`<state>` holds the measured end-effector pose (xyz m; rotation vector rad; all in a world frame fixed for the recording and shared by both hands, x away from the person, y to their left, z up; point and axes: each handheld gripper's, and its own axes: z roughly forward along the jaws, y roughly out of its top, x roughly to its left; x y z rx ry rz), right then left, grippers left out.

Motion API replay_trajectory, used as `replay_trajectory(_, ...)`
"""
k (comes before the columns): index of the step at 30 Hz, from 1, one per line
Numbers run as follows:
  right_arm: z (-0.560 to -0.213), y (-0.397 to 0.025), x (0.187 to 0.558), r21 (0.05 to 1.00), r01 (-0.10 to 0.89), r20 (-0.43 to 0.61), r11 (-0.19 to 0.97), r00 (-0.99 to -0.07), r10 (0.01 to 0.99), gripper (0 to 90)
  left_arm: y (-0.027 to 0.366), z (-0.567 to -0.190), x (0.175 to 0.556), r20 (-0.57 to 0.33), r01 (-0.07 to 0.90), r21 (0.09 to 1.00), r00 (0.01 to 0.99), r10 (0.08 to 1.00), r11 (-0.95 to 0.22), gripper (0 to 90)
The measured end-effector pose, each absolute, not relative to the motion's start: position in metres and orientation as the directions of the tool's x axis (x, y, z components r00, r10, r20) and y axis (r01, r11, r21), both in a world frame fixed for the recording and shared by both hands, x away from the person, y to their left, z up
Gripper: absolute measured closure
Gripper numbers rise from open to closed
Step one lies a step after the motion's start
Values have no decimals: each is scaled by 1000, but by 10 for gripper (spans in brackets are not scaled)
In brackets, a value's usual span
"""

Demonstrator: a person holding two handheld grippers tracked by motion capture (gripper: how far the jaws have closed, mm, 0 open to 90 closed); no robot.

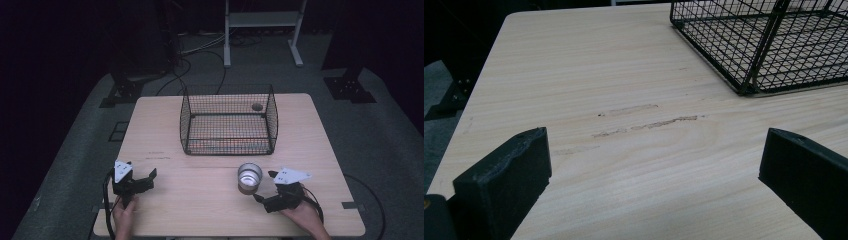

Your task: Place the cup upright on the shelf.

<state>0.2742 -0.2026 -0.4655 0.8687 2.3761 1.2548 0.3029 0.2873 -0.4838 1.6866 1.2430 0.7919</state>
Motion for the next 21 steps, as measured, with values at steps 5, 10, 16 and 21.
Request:
replay_trajectory(5,-465,-198,281,814,377,11,443,-771,637,40,287,-484,303,-5,400,909,299,954,-121,0)
replay_trajectory(10,-465,-193,287,808,381,8,450,-770,638,40,287,-484,303,-4,401,908,299,954,-122,0)
replay_trajectory(16,-465,-188,292,802,386,5,455,-767,642,40,287,-484,303,-4,399,909,299,954,-121,0)
replay_trajectory(21,-465,-181,297,799,383,1,464,-772,636,40,287,-484,303,-4,400,908,300,954,-123,0)
